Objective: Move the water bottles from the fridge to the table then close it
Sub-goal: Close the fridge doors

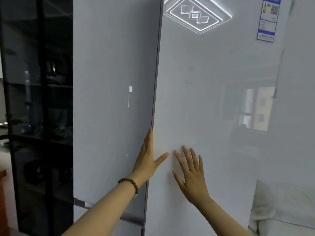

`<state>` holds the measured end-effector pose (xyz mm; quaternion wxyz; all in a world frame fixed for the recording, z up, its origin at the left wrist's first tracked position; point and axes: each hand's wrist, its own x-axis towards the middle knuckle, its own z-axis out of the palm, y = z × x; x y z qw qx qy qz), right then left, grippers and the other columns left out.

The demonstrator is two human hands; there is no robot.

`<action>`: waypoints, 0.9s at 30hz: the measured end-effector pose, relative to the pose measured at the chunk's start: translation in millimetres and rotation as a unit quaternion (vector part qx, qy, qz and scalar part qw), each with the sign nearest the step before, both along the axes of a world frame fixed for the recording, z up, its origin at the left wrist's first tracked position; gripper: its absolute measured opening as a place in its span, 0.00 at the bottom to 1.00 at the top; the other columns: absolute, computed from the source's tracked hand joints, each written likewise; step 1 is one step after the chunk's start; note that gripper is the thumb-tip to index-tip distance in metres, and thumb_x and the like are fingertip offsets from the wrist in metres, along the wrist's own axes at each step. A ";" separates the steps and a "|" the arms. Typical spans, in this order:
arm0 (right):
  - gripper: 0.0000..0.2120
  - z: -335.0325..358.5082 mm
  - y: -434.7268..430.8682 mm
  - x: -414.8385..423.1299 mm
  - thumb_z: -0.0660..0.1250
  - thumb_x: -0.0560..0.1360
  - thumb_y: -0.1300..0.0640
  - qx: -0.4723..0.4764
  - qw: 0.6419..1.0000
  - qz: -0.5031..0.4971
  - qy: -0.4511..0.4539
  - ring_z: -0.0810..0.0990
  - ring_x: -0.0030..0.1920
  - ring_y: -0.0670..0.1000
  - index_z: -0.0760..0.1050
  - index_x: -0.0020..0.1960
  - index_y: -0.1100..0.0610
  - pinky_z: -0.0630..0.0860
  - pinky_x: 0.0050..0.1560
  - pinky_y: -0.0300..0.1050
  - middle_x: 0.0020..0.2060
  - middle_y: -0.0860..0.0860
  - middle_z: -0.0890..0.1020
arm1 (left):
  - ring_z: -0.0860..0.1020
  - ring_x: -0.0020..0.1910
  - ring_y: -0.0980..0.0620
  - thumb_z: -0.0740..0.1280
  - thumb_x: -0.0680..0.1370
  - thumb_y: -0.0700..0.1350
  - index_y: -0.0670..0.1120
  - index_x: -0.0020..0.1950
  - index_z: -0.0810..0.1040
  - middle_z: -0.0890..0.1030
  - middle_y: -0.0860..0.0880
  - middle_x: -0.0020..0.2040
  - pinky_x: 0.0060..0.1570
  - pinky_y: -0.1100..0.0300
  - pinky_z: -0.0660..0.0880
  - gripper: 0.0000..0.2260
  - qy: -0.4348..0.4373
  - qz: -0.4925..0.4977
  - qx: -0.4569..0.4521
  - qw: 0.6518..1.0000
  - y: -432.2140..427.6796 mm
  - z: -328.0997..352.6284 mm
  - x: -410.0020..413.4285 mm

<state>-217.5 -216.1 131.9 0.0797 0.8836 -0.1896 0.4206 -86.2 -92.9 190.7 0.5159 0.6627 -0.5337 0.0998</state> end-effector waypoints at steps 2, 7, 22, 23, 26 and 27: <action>0.27 -3.6 -15.8 15.2 0.49 0.80 0.43 -0.020 1.000 -0.004 0.004 0.45 0.77 0.54 0.51 0.77 0.48 0.43 0.74 0.57 0.78 0.49 0.48 | 0.43 0.76 0.56 0.57 0.74 0.65 0.61 0.71 0.29 0.39 0.55 0.77 0.74 0.54 0.47 0.40 -0.080 0.082 0.016 0.993 -14.2 -5.3 19.9; 0.28 -13.3 -46.0 44.1 0.49 0.80 0.43 -0.028 0.999 -0.033 0.025 0.45 0.77 0.54 0.49 0.77 0.48 0.45 0.74 0.58 0.78 0.50 0.48 | 0.38 0.76 0.48 0.48 0.76 0.65 0.53 0.76 0.36 0.36 0.50 0.77 0.73 0.46 0.39 0.35 -0.282 0.195 0.081 0.936 -52.5 -23.6 72.3; 0.30 -20.1 -74.5 81.9 0.53 0.78 0.41 -0.026 0.986 -0.151 0.060 0.45 0.77 0.54 0.50 0.77 0.47 0.47 0.73 0.57 0.77 0.50 0.50 | 0.45 0.76 0.45 0.48 0.76 0.64 0.49 0.77 0.43 0.43 0.51 0.78 0.72 0.42 0.46 0.35 -0.338 0.188 0.111 0.916 -111.6 -27.1 129.3; 0.31 -20.3 -73.7 82.1 0.54 0.78 0.41 -0.026 0.985 -0.156 0.063 0.45 0.77 0.54 0.49 0.77 0.47 0.46 0.74 0.57 0.77 0.50 0.50 | 0.45 0.76 0.45 0.48 0.76 0.64 0.49 0.77 0.42 0.42 0.51 0.78 0.72 0.42 0.46 0.35 -0.337 0.185 0.114 0.916 -111.9 -27.2 129.9; 0.33 -17.2 -68.1 79.3 0.56 0.76 0.41 -0.014 0.982 -0.167 0.084 0.43 0.77 0.54 0.47 0.77 0.46 0.44 0.74 0.56 0.77 0.51 0.49 | 0.41 0.76 0.45 0.48 0.75 0.65 0.49 0.77 0.38 0.37 0.52 0.77 0.72 0.41 0.43 0.37 -0.328 0.178 0.144 0.917 -106.8 -22.9 127.0; 0.35 -14.3 -64.2 76.8 0.58 0.76 0.42 -0.004 0.981 -0.168 0.097 0.41 0.77 0.53 0.45 0.77 0.45 0.44 0.74 0.56 0.78 0.50 0.46 | 0.38 0.75 0.46 0.47 0.75 0.65 0.50 0.76 0.36 0.35 0.52 0.76 0.73 0.41 0.40 0.37 -0.325 0.174 0.149 0.918 -104.2 -21.3 124.9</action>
